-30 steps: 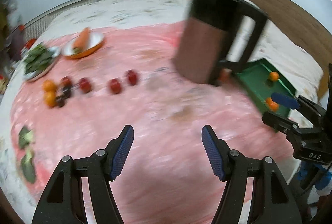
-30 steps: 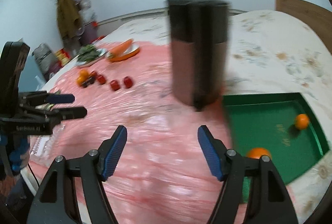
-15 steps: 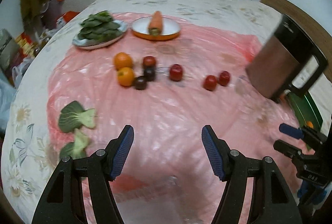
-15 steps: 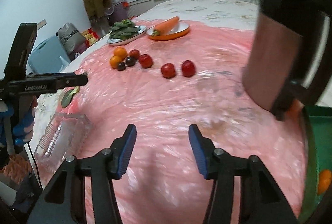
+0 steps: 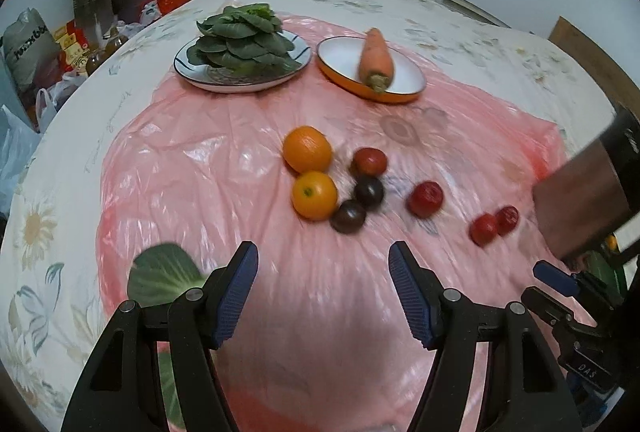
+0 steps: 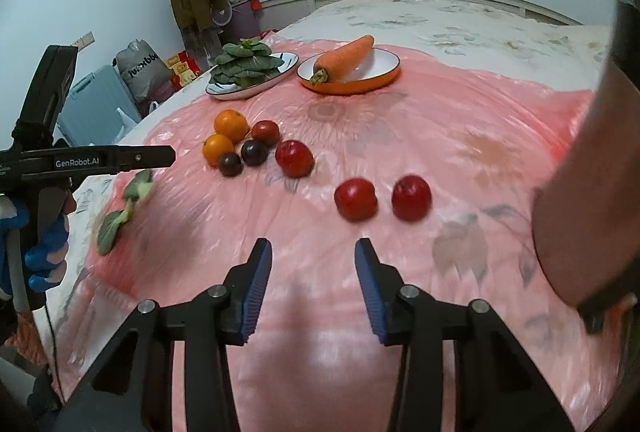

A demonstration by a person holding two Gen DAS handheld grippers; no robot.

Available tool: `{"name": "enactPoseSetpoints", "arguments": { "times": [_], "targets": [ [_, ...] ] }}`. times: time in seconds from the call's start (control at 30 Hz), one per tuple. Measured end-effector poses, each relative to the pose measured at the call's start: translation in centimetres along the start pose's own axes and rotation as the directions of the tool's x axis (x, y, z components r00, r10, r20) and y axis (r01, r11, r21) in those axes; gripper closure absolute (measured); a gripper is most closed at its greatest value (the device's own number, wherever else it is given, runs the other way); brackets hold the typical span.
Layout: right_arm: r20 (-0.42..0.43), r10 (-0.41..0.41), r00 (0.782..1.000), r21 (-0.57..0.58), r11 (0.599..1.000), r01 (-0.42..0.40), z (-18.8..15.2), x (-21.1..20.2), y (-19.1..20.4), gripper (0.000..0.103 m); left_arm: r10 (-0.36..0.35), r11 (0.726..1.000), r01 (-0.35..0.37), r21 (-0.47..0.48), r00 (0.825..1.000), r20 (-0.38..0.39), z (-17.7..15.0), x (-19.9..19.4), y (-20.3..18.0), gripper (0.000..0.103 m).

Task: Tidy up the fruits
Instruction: 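Grasp an orange with the left tool while the right tool grasps a red apple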

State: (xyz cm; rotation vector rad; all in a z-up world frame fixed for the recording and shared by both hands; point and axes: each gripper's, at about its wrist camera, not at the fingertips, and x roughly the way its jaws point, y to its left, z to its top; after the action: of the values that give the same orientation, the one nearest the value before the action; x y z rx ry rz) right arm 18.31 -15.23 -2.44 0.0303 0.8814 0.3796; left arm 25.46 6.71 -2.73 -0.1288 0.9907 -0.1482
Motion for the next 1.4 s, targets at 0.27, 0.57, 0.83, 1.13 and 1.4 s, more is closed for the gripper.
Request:
{"name": "enactPoseSetpoints", "arguments": {
  "times": [0.27,0.57,0.83,1.13,1.4],
  "targets": [
    [-0.002,-0.01,1.0,-0.073,0.997,0.01,2.1,2.9,-0.1,0.047,0.037,0.999,-0.037,-0.007,0.999,-0.015,1.8,3.3,0.4,0.041],
    [-0.024,-0.04,0.999,-0.141,0.989,0.037,3.0,5.1,-0.8,0.051,0.051,0.998,-0.052,-0.035,0.998,-0.024,2.6,5.6,0.6,0.041],
    [-0.058,-0.102,0.993,-0.22,0.972,0.087,3.7,6.9,-1.1,0.051,0.07,0.997,-0.071,-0.04,0.997,-0.046,3.1,7.5,0.6,0.042],
    [-0.088,-0.225,0.971,-0.373,0.911,0.177,3.9,8.5,0.0,0.076,0.069,0.996,-0.072,-0.054,0.996,-0.057,2.9,8.2,1.1,0.05],
    [-0.083,-0.251,0.964,-0.377,0.904,0.203,4.1,8.5,0.2,0.077,0.03,0.999,-0.032,-0.043,0.998,-0.051,2.7,7.6,1.1,0.07]
  ]
}}
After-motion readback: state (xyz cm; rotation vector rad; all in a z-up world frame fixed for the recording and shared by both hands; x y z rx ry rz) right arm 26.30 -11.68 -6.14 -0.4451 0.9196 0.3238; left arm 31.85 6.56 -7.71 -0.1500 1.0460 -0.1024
